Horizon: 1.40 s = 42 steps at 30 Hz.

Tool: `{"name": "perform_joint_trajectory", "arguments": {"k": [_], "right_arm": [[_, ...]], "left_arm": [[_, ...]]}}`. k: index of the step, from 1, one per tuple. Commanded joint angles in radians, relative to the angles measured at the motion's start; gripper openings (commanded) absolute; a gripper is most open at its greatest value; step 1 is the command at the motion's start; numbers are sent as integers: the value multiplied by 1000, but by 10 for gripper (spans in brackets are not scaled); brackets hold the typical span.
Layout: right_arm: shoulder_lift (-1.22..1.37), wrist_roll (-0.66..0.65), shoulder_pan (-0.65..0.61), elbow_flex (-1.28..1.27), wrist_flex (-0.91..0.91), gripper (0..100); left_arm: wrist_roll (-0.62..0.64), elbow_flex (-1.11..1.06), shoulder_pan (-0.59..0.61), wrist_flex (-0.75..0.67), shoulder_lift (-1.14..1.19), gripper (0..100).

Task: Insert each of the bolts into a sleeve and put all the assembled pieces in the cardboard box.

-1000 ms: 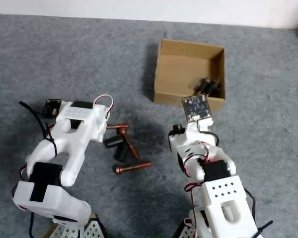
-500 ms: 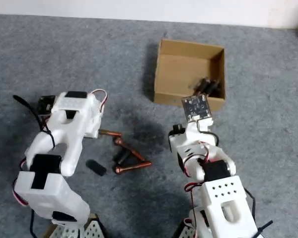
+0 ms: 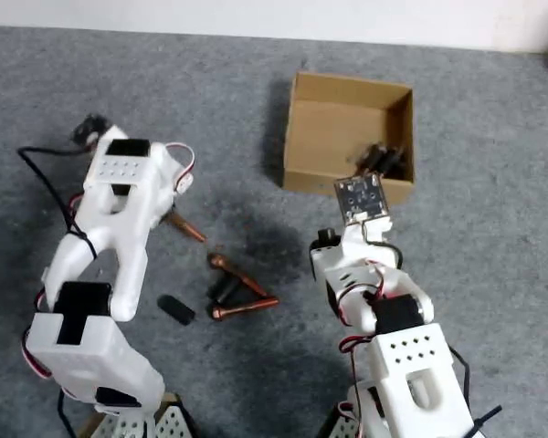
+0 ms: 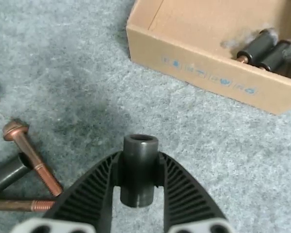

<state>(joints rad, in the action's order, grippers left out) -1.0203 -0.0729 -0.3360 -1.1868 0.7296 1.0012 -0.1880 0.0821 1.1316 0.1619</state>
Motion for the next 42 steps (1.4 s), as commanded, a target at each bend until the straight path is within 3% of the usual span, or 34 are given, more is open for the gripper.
{"name": "perform_joint_trajectory", "arguments": {"k": [1,7,14,22,27,32,36,42], "right_arm": [[-19,-11,4,-10,-27,5],[-25,-12,-39,-70,-114,5],[-27,-12,-39,-131,-309,5],[-45,-5,-117,-140,-366,5],[-265,-3,-124,-176,-348,5],[-596,-8,-200,-348,-334,5],[-840,-11,-222,-503,-332,5],[-782,-11,-226,-529,-337,5]], "left_arm": [[-192,127,-22,-5,-8,6],[-528,335,-116,129,-77,5],[-743,406,-180,183,-354,5],[-813,156,-226,238,-739,5],[-875,-87,-249,233,-1020,5],[-867,-318,-252,52,-1211,5],[-738,-519,-295,-164,-1302,5],[-732,-704,-476,-397,-1402,5]]}}
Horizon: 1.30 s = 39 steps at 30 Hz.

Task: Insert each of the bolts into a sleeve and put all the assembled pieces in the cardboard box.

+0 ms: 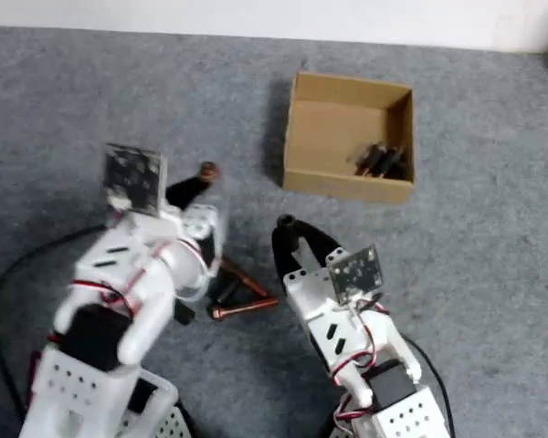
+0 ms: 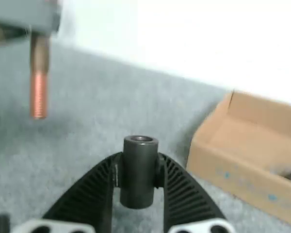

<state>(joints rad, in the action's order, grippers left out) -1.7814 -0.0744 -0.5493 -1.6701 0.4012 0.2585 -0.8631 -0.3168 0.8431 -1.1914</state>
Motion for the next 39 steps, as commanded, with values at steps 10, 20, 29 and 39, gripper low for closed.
{"name": "perform_joint_trajectory", "arguments": {"k": [10,20,29,39], "right_arm": [[-58,-9,-12,-48,-7,5],[-58,-11,-13,-48,-7,5],[-58,-11,-15,-47,-5,5],[-58,-11,-15,-42,-5,5]], "left_arm": [[18,-44,-148,-344,-59,5],[138,-113,-240,-345,-58,5],[138,-137,-205,-381,-56,5],[138,-217,-165,-497,-56,5]]}}
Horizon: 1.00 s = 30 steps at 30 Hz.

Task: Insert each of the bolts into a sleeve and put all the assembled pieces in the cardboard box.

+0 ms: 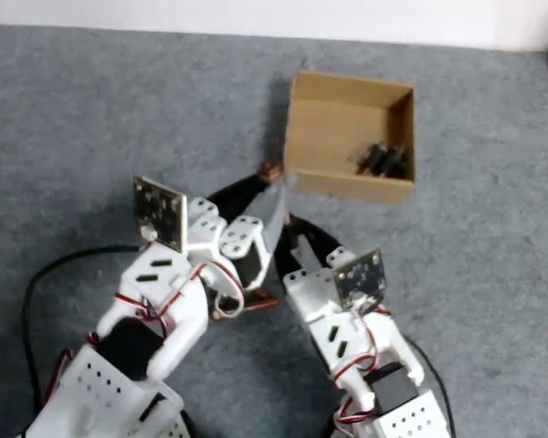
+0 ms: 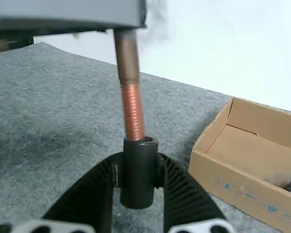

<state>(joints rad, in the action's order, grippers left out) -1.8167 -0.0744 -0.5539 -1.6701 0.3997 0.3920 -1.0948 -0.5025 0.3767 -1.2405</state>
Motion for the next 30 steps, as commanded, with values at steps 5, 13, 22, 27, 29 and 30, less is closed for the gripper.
{"name": "perform_joint_trajectory", "arguments": {"k": [5,13,22,27,29,30], "right_arm": [[-22,-11,-10,-41,-4,5],[-22,-14,-4,-45,-7,5],[-22,-91,-2,-48,-10,5],[-22,-87,24,-45,-10,5],[-22,-87,39,-44,-10,5],[-22,-87,41,-42,-10,5]], "left_arm": [[5,8,13,-31,15,5],[12,27,12,-78,249,5],[12,-30,1,-58,196,5],[12,-117,1,-52,116,5],[12,-143,1,-18,71,6],[12,-151,1,0,48,6]]}}
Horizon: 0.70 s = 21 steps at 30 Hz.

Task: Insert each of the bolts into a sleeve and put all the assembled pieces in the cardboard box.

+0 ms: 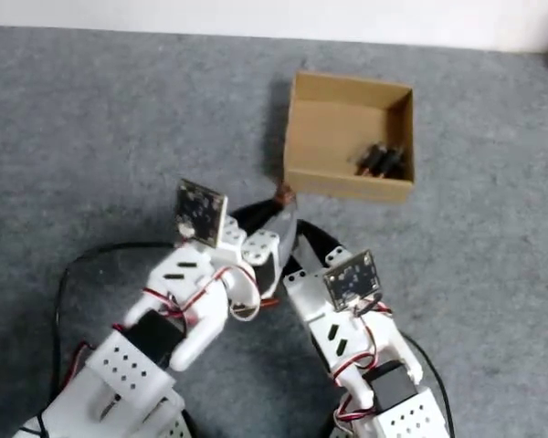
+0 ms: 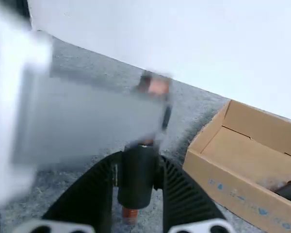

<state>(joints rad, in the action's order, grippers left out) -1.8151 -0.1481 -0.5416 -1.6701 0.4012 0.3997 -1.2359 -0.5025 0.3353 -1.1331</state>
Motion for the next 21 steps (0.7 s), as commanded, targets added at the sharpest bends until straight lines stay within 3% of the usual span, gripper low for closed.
{"name": "perform_joint_trajectory", "arguments": {"k": [1,8,16,21], "right_arm": [[-24,-14,28,-42,-12,5],[-24,-14,25,-41,-12,5],[-24,-14,25,-44,-12,5],[-24,-14,24,-48,-12,5]], "left_arm": [[5,-12,1,68,-81,6],[5,-61,1,157,-197,11],[5,-64,-134,258,-252,262],[5,-64,-177,276,-315,245]]}}
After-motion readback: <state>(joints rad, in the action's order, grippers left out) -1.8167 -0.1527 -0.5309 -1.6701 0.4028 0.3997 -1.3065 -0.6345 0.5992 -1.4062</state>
